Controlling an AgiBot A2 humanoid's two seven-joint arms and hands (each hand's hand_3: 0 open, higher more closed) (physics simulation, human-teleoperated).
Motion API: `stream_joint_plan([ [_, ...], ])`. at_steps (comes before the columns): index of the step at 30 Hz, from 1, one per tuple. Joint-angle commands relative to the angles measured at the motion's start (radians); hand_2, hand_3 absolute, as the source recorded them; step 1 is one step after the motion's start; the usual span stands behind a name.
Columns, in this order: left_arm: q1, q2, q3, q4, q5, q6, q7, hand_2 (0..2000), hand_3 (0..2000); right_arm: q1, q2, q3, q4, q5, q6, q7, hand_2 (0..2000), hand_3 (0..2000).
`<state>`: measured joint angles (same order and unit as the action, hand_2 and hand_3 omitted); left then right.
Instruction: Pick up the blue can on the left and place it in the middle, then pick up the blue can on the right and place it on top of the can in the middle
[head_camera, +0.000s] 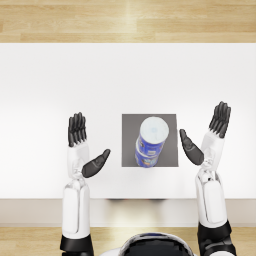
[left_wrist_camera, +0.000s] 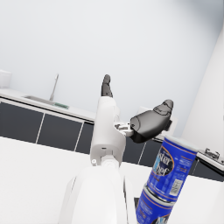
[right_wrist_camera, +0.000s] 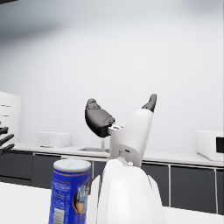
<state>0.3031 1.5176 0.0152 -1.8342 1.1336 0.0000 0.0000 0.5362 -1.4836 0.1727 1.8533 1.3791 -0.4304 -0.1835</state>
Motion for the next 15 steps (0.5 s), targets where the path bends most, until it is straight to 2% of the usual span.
stream_joint_plan([
  [1, 0.028, -0.001, -0.056, -0.017, 0.0, 0.0, 0.0, 0, 0, -0.011, 0.002, -0.071, 0.014, 0.0, 0.055, -0.002, 0, 0],
  [2, 0.029, -0.001, -0.072, -0.016, 0.0, 0.0, 0.0, 0, 0, -0.015, 0.002, -0.079, 0.014, 0.0, 0.161, 0.029, 0, 0],
  [3, 0.024, -0.001, -0.088, -0.018, 0.0, 0.0, 0.0, 0, 0, -0.022, 0.002, -0.087, 0.018, 0.0, 0.238, 0.072, 0, 0],
  [4, 0.022, -0.001, -0.1, -0.015, 0.0, 0.0, 0.0, 0, 0, -0.027, 0.002, -0.095, 0.018, 0.0, 0.292, 0.104, 0, 0],
  [6, 0.015, 0.001, -0.121, -0.015, 0.0, 0.0, 0.0, 0, 0, -0.046, 0.003, -0.103, 0.021, 0.0, 0.359, 0.143, 0, 0],
  [9, 0.006, 0.003, -0.109, -0.007, 0.0, 0.0, 0.0, 0, 0, -0.051, 0.001, -0.095, 0.015, 0.0, 0.404, 0.168, 0, 0],
  [15, 0.002, 0.004, -0.123, -0.003, 0.0, 0.0, 0.0, 0, 0, -0.061, 0.001, -0.105, 0.01, 0.0, 0.427, 0.181, 0, 0],
])
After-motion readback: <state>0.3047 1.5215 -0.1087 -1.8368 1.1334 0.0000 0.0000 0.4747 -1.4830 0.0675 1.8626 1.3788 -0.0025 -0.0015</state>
